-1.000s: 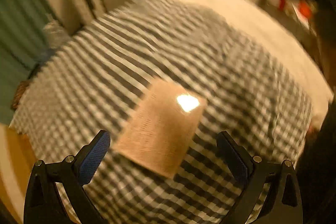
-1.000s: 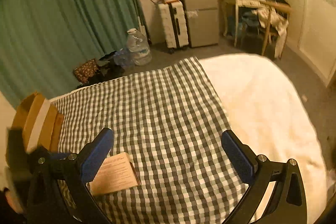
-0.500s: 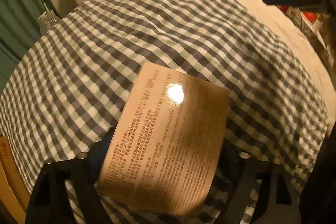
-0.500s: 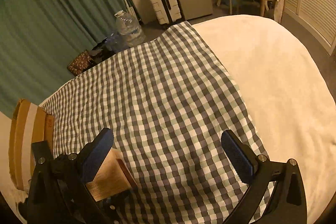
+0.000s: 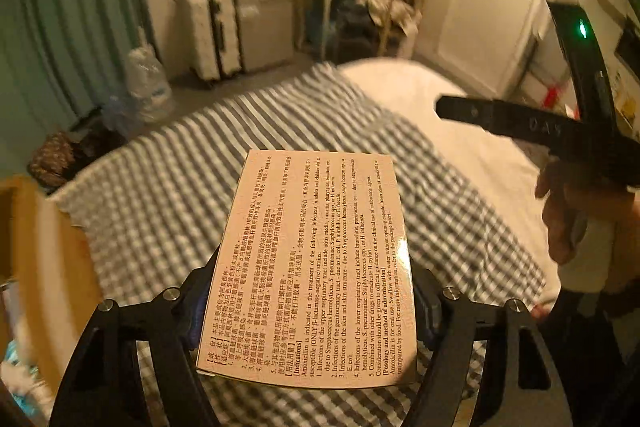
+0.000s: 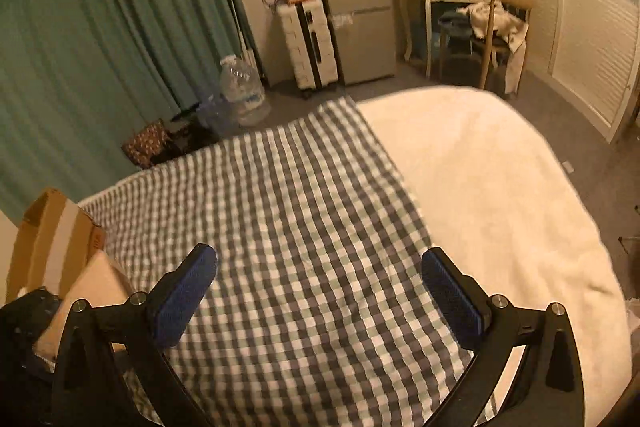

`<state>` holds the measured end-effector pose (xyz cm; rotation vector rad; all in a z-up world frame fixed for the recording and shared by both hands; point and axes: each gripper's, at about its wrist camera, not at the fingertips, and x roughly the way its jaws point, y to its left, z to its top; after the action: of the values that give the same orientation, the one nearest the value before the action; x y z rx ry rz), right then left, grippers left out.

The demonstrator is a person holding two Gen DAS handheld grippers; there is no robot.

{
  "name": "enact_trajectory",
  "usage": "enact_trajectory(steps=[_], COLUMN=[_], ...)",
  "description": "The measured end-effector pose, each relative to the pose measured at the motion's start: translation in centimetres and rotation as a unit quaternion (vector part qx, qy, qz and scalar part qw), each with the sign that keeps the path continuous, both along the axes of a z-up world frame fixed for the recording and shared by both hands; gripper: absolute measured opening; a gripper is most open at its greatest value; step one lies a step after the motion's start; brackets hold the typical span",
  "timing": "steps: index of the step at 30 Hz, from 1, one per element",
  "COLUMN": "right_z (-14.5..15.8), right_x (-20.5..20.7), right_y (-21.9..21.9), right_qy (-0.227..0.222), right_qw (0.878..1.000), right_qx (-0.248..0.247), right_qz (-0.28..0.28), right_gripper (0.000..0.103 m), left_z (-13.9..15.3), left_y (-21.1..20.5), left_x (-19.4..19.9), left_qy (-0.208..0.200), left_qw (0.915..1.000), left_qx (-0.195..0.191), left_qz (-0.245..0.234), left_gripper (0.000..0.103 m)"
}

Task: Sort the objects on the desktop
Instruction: 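Carry the leaflet card with the left tool over the box, then open the left tool to drop the leaflet card into the box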

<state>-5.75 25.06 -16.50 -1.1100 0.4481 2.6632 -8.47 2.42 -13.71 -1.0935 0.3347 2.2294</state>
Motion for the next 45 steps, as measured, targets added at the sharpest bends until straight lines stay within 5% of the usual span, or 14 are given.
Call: enact_trajectory(steps=[12,22,25,33,45], right_z=[11.1,17.5,18.0,16.4,7.8], right_x=[2.9,3.2,2.5,-0.5,-7.5], right_y=[-7.6,-17.4,-20.6,-27.2,-30.5], right_qy=[0.100,0.171,0.177,0.172,0.101], right_qw=[0.994,0.975,0.970,0.958,0.954], right_qx=[0.021,0.047,0.047,0.049,0.053], right_qz=[0.048,0.132,0.161,0.224,0.278], right_gripper=[0.103,0.103,0.103,0.103,0.103], left_z=[10.9,15.3,15.0,11.0,2.0], left_y=[-10.8,-21.5,-24.0,-27.7,-29.3], left_x=[3.6,3.2,3.1,-0.1,-6.5], left_qy=[0.122,0.184,0.192,0.158,0.073], left_qw=[0.9837,0.9486,0.9380,0.9352,0.9363], left_qx=[0.029,0.060,0.053,0.030,-0.015], left_qz=[0.128,0.251,0.283,0.316,0.343], left_gripper=[0.077,0.077,0.077,0.077,0.081])
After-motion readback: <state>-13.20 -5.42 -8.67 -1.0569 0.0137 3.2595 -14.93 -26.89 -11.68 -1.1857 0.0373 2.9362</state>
